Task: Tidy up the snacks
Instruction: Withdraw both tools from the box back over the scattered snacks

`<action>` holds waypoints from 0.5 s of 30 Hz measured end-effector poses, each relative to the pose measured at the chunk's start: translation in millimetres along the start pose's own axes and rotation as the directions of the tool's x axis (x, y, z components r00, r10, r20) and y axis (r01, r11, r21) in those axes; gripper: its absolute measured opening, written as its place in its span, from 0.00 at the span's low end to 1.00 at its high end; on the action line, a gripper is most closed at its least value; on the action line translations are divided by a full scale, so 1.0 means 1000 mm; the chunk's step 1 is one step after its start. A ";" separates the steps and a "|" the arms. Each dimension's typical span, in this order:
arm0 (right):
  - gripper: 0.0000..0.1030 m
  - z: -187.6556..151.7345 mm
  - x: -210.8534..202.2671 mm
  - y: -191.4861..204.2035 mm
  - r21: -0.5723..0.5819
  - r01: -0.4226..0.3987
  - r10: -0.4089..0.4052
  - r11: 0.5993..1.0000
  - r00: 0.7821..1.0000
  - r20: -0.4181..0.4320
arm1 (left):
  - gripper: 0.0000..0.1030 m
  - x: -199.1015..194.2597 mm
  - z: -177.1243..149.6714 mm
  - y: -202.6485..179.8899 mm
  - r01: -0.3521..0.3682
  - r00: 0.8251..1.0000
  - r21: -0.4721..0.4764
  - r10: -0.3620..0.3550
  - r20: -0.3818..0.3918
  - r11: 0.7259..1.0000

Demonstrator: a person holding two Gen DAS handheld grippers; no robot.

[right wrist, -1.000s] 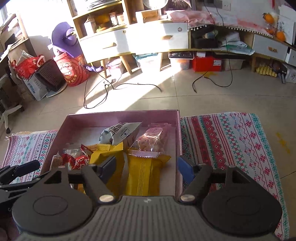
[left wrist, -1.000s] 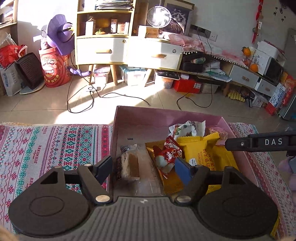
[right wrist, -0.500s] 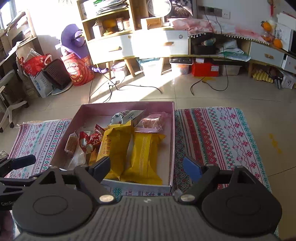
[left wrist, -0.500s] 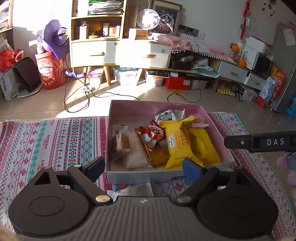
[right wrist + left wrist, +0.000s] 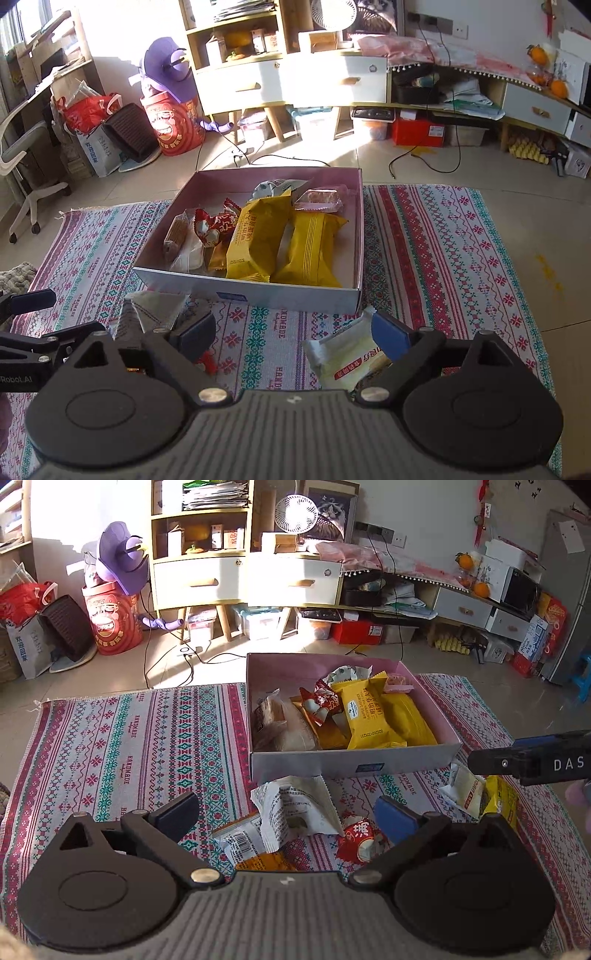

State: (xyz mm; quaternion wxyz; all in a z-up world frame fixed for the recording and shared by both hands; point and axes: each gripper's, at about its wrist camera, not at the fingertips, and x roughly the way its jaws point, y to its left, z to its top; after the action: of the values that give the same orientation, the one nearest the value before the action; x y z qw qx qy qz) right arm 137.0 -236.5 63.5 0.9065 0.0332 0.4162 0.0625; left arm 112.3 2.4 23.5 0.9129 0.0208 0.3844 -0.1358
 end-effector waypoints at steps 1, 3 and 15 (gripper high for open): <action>0.89 -0.002 -0.002 0.002 -0.002 -0.006 0.006 1.000 1.000 0.002 | 1.00 -0.002 -0.002 0.001 -0.001 1.000 0.000 0.001 -0.002 1.000; 0.90 -0.008 -0.006 0.005 -0.002 -0.023 0.023 1.000 1.000 0.005 | 1.00 -0.006 -0.008 0.003 -0.008 1.000 -0.002 0.008 -0.004 1.000; 0.92 -0.033 -0.007 0.013 -0.003 -0.051 0.051 0.999 0.999 -0.007 | 1.00 -0.016 -0.042 0.026 -0.029 0.999 -0.042 0.028 -0.020 0.999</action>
State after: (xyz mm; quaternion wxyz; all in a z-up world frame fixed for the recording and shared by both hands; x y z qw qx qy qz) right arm 106.3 -224.1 48.4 0.9033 0.0419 0.4182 0.0862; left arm 79.2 37.0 3.3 0.9113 0.0082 0.3955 -0.1144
